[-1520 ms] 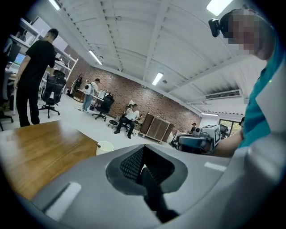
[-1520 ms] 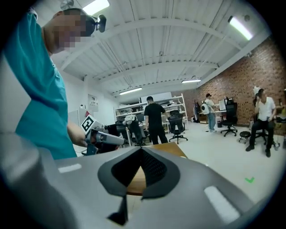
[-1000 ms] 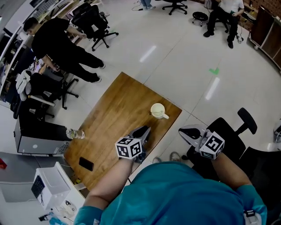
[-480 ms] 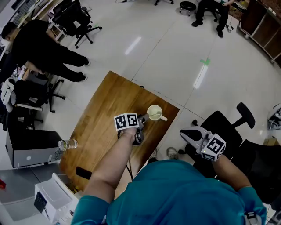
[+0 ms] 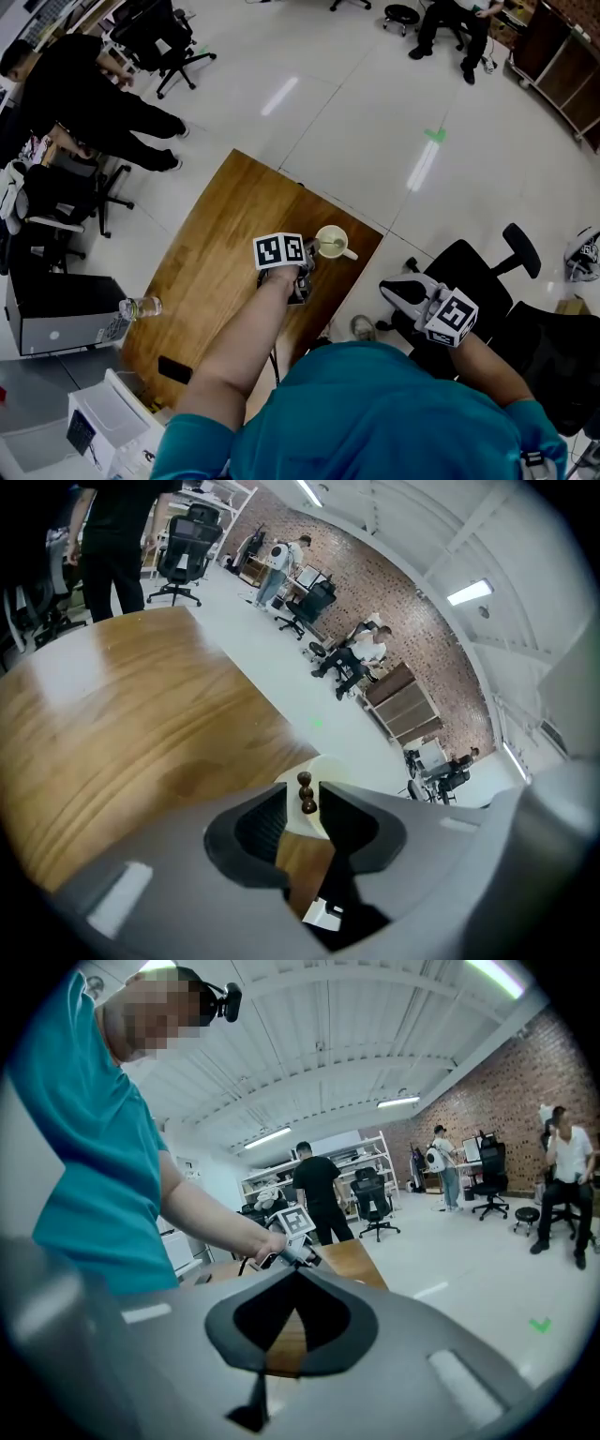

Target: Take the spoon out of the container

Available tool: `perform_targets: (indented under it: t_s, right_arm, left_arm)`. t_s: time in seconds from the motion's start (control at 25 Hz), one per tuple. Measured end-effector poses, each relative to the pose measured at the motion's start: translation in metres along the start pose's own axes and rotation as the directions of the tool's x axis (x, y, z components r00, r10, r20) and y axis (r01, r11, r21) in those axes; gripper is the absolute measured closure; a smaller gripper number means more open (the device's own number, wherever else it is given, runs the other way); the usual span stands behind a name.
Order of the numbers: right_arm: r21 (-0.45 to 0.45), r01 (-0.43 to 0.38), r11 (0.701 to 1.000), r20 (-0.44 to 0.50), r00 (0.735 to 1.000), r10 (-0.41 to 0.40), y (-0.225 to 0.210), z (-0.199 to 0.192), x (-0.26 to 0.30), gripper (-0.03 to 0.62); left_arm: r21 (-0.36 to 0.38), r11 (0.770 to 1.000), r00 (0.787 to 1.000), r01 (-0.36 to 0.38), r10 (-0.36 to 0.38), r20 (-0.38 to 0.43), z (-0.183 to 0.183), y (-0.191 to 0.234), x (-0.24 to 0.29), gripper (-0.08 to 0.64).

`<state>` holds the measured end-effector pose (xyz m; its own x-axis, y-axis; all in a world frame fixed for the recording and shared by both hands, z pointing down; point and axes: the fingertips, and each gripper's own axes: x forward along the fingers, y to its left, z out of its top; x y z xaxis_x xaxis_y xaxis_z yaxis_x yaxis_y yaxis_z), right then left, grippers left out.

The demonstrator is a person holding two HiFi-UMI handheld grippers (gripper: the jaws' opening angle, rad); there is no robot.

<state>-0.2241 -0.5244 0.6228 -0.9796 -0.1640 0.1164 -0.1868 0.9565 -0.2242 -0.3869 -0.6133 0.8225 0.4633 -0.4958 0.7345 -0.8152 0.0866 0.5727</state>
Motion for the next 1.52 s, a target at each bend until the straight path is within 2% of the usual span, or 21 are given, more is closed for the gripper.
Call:
perform_targets:
  t_s: [0.08, 0.16, 0.24, 0.4, 0.52, 0.6, 0.76, 0.84, 0.92, 0.96, 1.04, 1.16, 1.32, 1.52]
  right_arm:
    - [0.07, 0.015, 0.997, -0.031, 0.999, -0.012, 0.006, 0.002, 0.0, 0.591]
    - [0.035, 0.009, 0.999, -0.013, 1.0, -0.009, 0.004, -0.001, -0.001, 0.591]
    - [-0.015, 0.001, 1.0, 0.011, 1.0, -0.001, 0.001, -0.003, -0.003, 0.591]
    - [0.057, 0.018, 0.998, -0.019, 1.0, -0.017, 0.008, -0.001, -0.008, 0.591]
    - [0.014, 0.017, 1.0, 0.0, 1.0, -0.017, 0.006, -0.004, -0.013, 0.591]
    - [0.032, 0.022, 0.999, -0.006, 1.0, -0.022, 0.009, -0.004, -0.016, 0.591]
    - [-0.022, 0.017, 1.0, 0.023, 1.0, -0.016, 0.007, -0.006, -0.021, 0.591]
    - [0.005, 0.022, 1.0, 0.018, 1.0, -0.022, 0.008, -0.005, -0.024, 0.591]
    - [0.073, 0.033, 0.997, -0.008, 0.999, -0.033, 0.014, -0.003, -0.027, 0.591]
    - [0.072, 0.033, 0.997, -0.004, 0.999, -0.033, 0.015, -0.003, -0.03, 0.591]
    - [0.004, 0.021, 1.0, 0.039, 0.999, -0.021, 0.011, -0.005, -0.035, 0.591]
    - [-0.018, 0.013, 1.0, 0.068, 0.998, -0.012, 0.01, -0.004, -0.045, 0.591]
    - [-0.029, -0.023, 0.999, 0.095, 0.995, 0.025, 0.017, -0.001, -0.069, 0.591]
    - [-0.053, -0.115, 0.992, 0.148, 0.981, 0.121, 0.026, -0.008, -0.103, 0.591]
  left_arm:
    - [0.011, 1.0, 1.0, 0.001, -0.001, -0.009, 0.0, 0.002, -0.001, 0.403]
    - [0.033, 0.999, 1.0, -0.004, 0.004, -0.009, 0.002, 0.005, -0.002, 0.394]
    - [0.057, 0.998, 1.0, -0.018, 0.019, -0.008, 0.004, 0.007, -0.002, 0.412]
    - [0.085, 0.996, 1.0, -0.024, 0.024, 0.0, 0.006, 0.004, 0.0, 0.453]
    - [0.121, 0.992, 0.999, -0.036, 0.034, 0.016, 0.007, -0.003, 0.001, 0.505]
    - [0.141, 0.989, 0.999, -0.045, 0.042, 0.023, 0.008, -0.004, 0.0, 0.506]
    - [0.154, 0.987, 0.998, -0.05, 0.045, 0.038, 0.01, -0.006, -0.005, 0.508]
    - [0.158, 0.986, 0.998, -0.057, 0.05, 0.05, 0.011, -0.007, -0.008, 0.508]
    - [0.154, 0.986, 0.997, -0.06, 0.051, 0.066, 0.011, -0.008, -0.012, 0.508]
    - [0.15, 0.987, 0.996, -0.06, 0.049, 0.076, 0.011, -0.01, -0.016, 0.508]
    - [0.143, 0.988, 0.994, -0.056, 0.041, 0.102, 0.011, -0.014, -0.025, 0.509]
    - [0.127, 0.991, 0.988, -0.031, 0.01, 0.156, 0.007, -0.027, -0.048, 0.509]
    - [0.108, 0.993, 0.965, 0.042, -0.068, 0.255, -0.018, -0.064, -0.091, 0.509]
    - [0.062, 0.994, 0.925, 0.093, -0.109, 0.364, -0.096, -0.105, -0.133, 0.509]
